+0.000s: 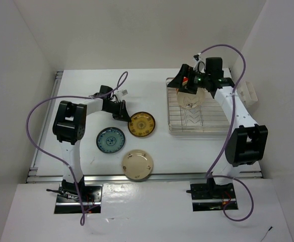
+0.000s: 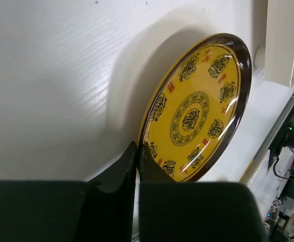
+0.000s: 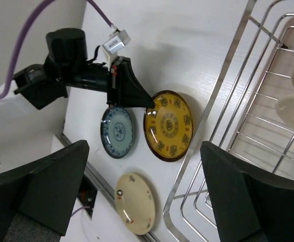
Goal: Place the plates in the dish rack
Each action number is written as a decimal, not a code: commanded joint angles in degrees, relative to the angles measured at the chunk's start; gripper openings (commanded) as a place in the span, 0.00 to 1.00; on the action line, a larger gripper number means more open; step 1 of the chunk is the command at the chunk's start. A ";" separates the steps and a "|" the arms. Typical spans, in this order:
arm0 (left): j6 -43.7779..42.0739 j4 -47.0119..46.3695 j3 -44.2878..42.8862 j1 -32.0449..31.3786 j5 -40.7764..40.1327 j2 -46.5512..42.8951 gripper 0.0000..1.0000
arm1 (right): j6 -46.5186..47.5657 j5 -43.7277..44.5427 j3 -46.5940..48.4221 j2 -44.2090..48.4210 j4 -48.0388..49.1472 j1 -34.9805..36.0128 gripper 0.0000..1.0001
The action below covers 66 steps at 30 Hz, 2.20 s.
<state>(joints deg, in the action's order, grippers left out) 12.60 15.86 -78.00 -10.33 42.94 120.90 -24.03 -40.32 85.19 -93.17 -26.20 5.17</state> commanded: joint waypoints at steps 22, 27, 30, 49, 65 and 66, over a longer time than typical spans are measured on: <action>-3.46 -3.99 -16.23 -0.22 10.76 -19.92 0.00 | 16.12 -4.06 13.51 -11.95 -0.08 10.82 0.93; -3.46 -3.99 -14.29 -1.27 11.74 -21.23 0.00 | 16.65 -5.39 14.56 -11.95 0.44 10.83 0.00; -3.46 -3.38 -13.41 -1.27 11.73 -21.23 0.14 | 20.33 -6.61 15.87 -11.34 -0.34 10.83 0.00; -10.40 6.73 -7.97 3.99 -1.45 -28.79 1.00 | 83.59 19.55 -8.37 19.34 8.62 0.81 0.00; -9.26 6.12 -0.75 7.25 -4.35 -30.64 1.00 | 98.21 21.86 -9.69 16.09 -1.67 -3.76 0.00; -9.26 6.12 -0.06 7.25 -4.35 -30.64 1.00 | 98.21 22.38 -9.69 15.30 -1.67 -4.46 0.00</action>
<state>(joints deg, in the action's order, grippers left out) 3.27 22.76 -78.94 -3.49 39.22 92.71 72.14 -17.41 72.75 -77.30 -28.47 2.28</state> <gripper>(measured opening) 0.999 0.158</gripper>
